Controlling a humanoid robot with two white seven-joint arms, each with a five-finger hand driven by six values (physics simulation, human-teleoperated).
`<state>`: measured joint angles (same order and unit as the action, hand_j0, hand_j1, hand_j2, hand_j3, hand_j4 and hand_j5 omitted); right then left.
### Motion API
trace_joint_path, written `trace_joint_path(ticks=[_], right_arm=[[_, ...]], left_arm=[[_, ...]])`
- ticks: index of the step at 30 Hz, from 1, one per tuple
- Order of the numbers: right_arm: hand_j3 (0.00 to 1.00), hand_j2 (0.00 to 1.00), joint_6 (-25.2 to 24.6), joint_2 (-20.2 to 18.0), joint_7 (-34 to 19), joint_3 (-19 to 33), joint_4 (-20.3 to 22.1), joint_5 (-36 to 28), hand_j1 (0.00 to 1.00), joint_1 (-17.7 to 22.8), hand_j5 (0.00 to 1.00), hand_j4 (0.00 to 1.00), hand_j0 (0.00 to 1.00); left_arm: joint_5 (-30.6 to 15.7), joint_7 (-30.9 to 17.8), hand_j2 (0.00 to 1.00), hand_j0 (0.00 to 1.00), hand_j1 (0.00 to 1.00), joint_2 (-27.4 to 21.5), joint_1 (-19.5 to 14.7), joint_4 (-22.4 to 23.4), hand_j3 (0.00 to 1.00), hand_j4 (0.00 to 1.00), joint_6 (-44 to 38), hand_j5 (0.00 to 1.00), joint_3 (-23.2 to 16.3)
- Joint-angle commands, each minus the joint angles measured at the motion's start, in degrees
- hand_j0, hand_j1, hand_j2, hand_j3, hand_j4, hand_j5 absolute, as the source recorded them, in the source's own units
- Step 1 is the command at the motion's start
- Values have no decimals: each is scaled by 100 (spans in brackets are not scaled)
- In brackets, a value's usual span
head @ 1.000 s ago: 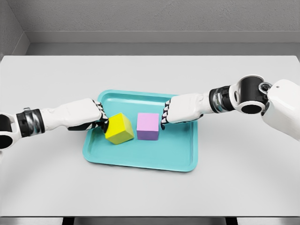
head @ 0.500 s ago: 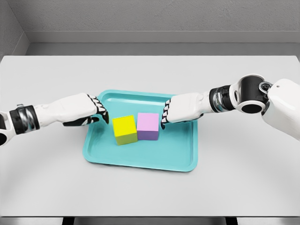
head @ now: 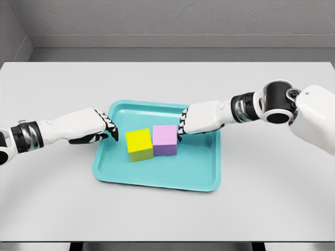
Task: Push two cubes
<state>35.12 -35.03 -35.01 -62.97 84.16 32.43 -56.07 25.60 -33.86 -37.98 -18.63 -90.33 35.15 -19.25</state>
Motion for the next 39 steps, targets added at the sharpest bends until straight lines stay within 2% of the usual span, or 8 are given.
trace_joint_path(ticks=[1, 21, 39], right_arm=[[73, 73, -12, 23, 1, 4, -110, -18, 73, 0, 73, 73, 73], [73, 73, -12, 286, 1, 13, -356, 9, 73, -97, 73, 73, 73], [73, 73, -12, 260, 1, 4, -532, 132, 73, -70, 73, 73, 73]], left_arm=[[-29, 2, 47, 47, 47, 1, 0, -11, 47, 47, -15, 47, -9], [-29, -51, 47, 47, 47, 159, -9, -143, 47, 47, -15, 47, -35], [-38, -68, 49, 49, 49, 150, 0, -178, 49, 49, -15, 49, -17]])
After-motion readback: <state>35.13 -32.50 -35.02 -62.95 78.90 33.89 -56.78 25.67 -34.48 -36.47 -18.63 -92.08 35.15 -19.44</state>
